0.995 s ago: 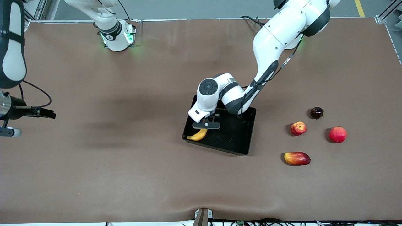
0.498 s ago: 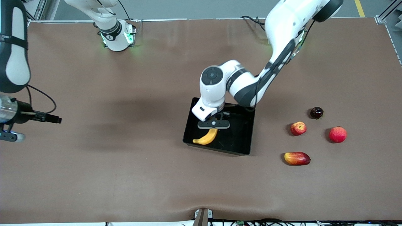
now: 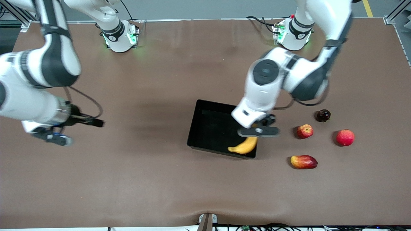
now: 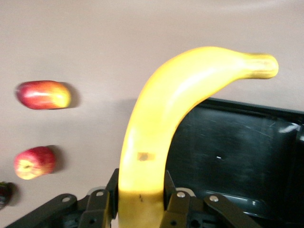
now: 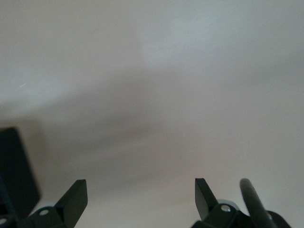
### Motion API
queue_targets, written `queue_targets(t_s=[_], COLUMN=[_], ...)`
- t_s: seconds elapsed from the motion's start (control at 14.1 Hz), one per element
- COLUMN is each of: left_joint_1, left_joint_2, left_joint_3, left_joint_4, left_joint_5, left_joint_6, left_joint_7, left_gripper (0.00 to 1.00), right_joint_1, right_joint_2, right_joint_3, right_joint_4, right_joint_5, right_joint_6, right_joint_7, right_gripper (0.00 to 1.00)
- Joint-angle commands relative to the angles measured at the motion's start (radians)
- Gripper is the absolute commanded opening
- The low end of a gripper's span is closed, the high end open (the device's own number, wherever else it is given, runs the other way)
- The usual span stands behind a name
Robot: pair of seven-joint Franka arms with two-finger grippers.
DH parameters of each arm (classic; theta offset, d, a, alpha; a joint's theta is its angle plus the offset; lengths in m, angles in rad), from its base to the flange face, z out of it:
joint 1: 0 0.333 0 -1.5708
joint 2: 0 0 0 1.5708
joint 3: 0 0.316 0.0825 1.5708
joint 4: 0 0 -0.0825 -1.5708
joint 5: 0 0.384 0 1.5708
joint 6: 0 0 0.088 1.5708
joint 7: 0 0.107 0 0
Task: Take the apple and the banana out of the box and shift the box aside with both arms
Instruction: 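Lift the banana with the left gripper while the right gripper approaches the tray, then carry the banana toward the mango while the right gripper grasps the tray rim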
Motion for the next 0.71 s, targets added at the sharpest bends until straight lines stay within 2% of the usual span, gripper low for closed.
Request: queue_targets(t_s=[0.0, 0.21, 0.43, 0.64], left_joint_1=[0.114, 0.232, 0.326, 0.334], left_joint_2=[-0.053, -0.061, -0.047, -0.039], left_joint_3=[-0.008, -0.007, -0.005, -0.005], left_joint_4=[-0.031, -0.040, -0.051, -0.054], left_joint_5=[-0.034, -0.049, -0.048, -0.049], left_joint_6=[-0.048, -0.053, -0.051, -0.051], left_joint_7=[0.156, 0.293, 0.345, 0.344], left_gripper=[0.00, 0.00, 0.00, 0.00], right_joint_1=[0.101, 0.204, 0.293, 0.354], right_joint_2=[0.058, 0.136, 0.208, 0.291], right_joint_3=[-0.011, -0.011, -0.011, -0.009], right_joint_4=[0.018, 0.018, 0.018, 0.043], right_joint_5=[0.044, 0.052, 0.050, 0.060], right_joint_6=[0.088, 0.166, 0.293, 0.425], right_joint_7=[0.031, 0.115, 0.174, 0.307], right_gripper=[1.00, 1.00, 1.00, 1.00])
